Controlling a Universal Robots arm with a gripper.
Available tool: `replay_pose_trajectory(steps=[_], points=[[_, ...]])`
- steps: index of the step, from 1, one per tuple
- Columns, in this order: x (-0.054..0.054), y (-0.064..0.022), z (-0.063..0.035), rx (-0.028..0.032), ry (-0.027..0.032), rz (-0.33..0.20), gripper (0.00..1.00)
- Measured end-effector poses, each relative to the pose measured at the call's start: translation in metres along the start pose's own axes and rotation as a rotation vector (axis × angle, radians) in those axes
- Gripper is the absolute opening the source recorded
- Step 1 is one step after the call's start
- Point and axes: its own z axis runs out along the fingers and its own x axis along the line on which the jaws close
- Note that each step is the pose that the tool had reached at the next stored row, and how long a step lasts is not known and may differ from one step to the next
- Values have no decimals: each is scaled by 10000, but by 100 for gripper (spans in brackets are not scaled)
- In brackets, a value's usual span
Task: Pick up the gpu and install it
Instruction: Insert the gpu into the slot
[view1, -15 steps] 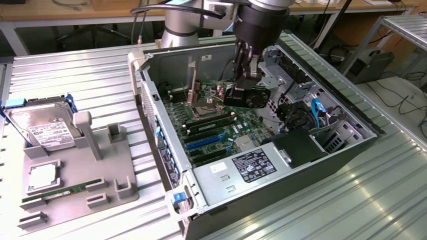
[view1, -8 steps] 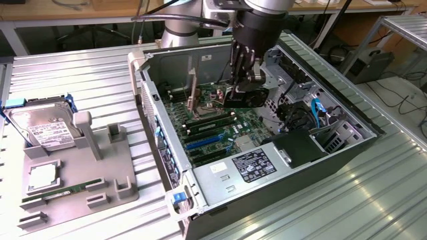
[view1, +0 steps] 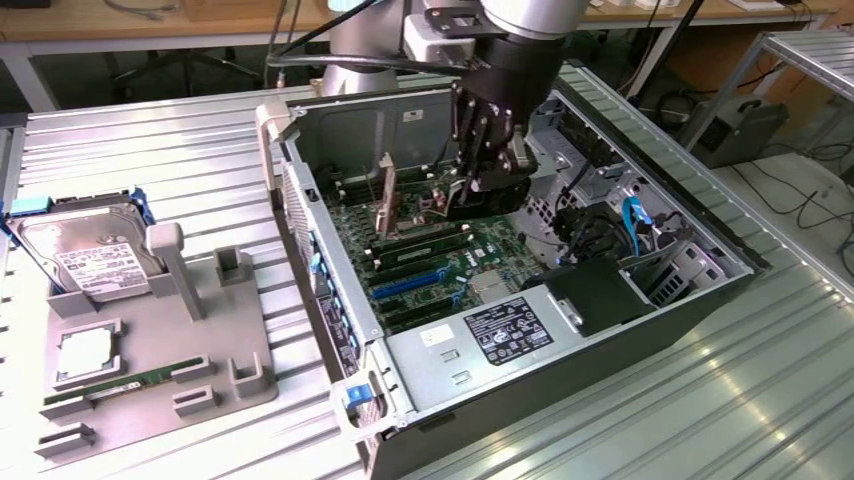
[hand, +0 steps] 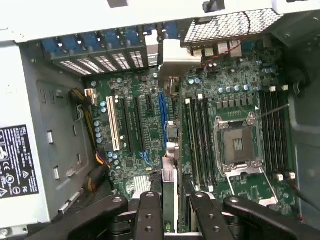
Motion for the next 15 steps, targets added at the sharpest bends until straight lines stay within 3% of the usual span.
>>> replay_pose_trajectory(steps=[15], points=[[34,298,312,-9,-3,-709,26]])
